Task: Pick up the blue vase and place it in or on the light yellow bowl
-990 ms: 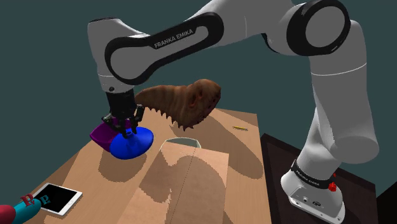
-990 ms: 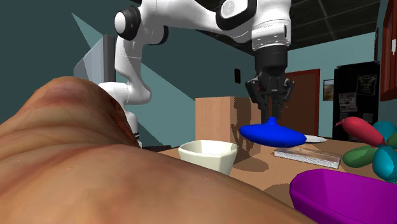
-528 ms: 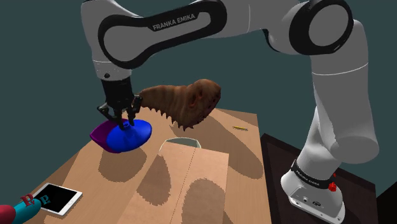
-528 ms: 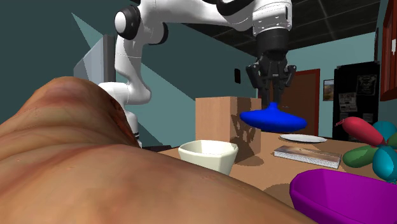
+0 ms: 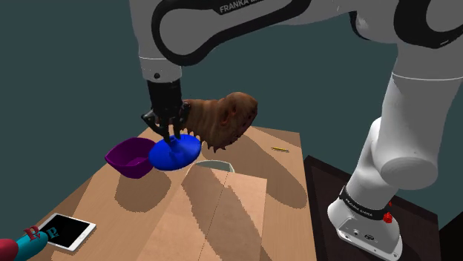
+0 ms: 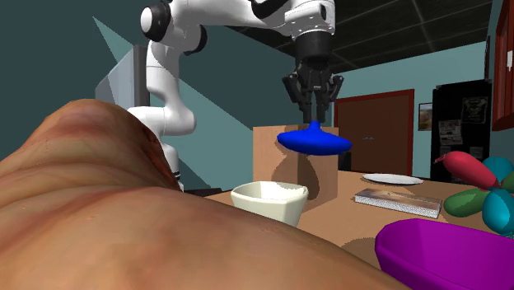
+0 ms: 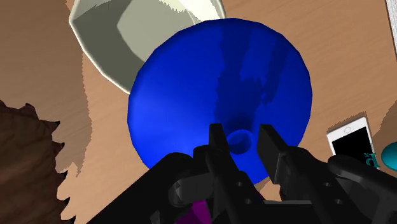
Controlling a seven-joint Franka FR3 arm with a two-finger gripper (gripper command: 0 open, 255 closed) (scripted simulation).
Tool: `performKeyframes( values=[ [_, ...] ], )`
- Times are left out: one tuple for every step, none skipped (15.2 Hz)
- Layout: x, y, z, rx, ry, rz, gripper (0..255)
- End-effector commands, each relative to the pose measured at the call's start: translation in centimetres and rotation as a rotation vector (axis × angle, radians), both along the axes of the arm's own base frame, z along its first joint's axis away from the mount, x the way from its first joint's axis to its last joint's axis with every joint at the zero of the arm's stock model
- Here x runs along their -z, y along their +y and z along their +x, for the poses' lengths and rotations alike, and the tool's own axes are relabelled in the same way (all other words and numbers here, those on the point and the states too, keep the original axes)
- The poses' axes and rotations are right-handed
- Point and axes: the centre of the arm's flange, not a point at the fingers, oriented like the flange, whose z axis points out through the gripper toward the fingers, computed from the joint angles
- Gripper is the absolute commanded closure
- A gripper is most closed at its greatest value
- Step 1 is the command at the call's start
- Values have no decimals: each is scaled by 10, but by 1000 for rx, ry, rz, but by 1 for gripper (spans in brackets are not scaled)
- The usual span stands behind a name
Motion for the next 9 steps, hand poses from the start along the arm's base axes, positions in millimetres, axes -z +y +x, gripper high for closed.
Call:
performKeyframes(
  values=[
    [-4,-18,-21,1,0,0,255],
    [-7,-27,-31,1,0,0,255],
    [-10,-36,-40,1,0,0,255],
    [-14,-44,-50,1,0,0,255],
    [-17,-53,-59,1,0,0,255],
    [-20,-61,-69,1,0,0,255],
    [-24,-72,-80,1,0,0,255],
    [-19,-72,-80,1,0,0,255],
    [-14,-72,-80,1,0,0,255]
  ],
)
